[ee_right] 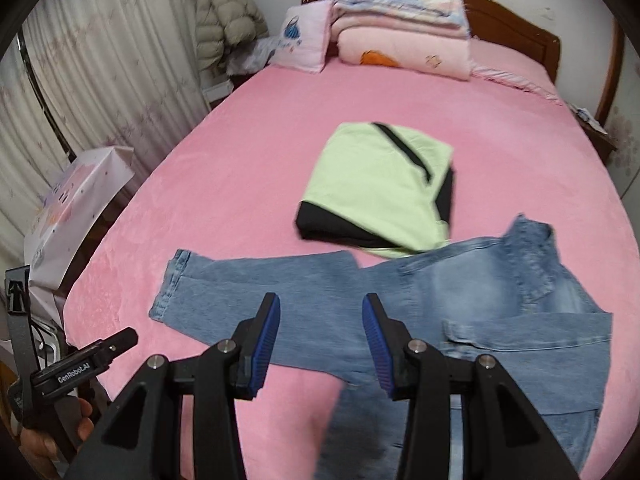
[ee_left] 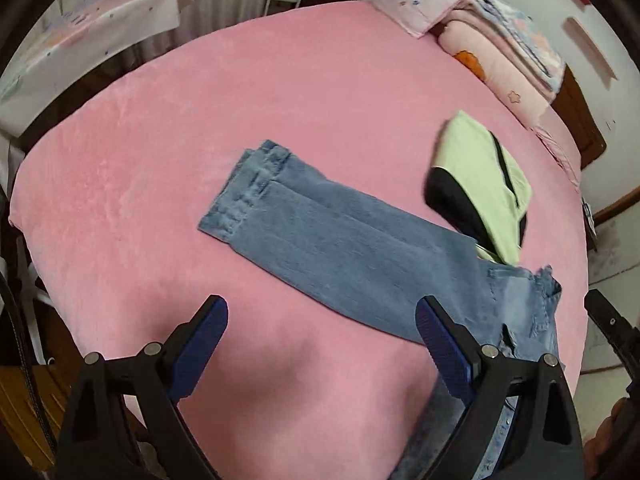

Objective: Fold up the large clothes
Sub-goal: 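Move the left tool to the cuff of the other sleeve, then grasp the sleeve cuff with the left tool and lift it, then lay the sleeve across the jacket body with the left tool and release, then grasp the button placket with the right tool while the left tool grips the jacket body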

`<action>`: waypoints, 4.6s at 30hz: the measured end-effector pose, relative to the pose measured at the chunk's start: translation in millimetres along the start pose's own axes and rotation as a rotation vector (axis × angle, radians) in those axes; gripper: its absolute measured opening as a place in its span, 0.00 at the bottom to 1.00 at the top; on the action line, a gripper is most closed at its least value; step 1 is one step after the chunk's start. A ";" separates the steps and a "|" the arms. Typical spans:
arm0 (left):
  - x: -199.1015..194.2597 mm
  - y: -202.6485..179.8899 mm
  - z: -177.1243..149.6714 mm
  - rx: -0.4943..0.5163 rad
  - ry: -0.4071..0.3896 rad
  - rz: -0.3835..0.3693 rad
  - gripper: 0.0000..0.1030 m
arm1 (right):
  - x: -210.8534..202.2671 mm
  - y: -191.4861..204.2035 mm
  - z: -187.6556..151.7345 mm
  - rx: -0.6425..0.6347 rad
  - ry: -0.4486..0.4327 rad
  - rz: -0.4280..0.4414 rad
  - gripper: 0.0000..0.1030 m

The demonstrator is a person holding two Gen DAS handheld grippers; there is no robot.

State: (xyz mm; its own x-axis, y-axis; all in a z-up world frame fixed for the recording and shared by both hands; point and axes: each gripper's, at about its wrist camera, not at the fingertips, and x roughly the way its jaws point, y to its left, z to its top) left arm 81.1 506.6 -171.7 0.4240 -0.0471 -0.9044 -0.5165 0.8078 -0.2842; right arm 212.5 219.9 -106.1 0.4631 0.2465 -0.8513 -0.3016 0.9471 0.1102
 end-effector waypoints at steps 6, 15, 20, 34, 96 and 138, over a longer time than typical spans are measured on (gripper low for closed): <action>28.3 21.0 13.9 -0.031 0.010 0.020 0.91 | 33.7 29.8 5.5 -0.031 0.030 0.021 0.42; 107.4 69.8 18.5 -0.203 0.034 0.011 0.91 | 80.4 42.9 2.9 -0.023 0.089 0.030 0.42; 150.2 98.4 20.7 -0.366 0.050 -0.039 0.81 | 95.7 42.0 -3.5 -0.017 0.130 0.036 0.42; 173.6 84.8 37.5 -0.354 0.010 0.046 0.11 | 93.8 16.2 -19.2 0.043 0.160 0.003 0.42; 165.9 -499.2 -193.4 0.987 0.225 -0.309 0.58 | 36.0 -474.1 -187.9 0.573 0.231 0.047 0.45; 315.0 -546.7 -152.5 1.334 0.749 -0.344 0.14 | 2.4 -410.8 -177.4 0.286 0.123 -0.144 0.06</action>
State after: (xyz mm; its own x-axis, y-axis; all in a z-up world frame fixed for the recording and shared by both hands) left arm 383.6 -39.4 -349.8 -0.2827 -0.2742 -0.9192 0.7014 0.5946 -0.3931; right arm 189.6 -205.0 -244.5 0.3749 0.0962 -0.9221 0.0134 0.9939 0.1091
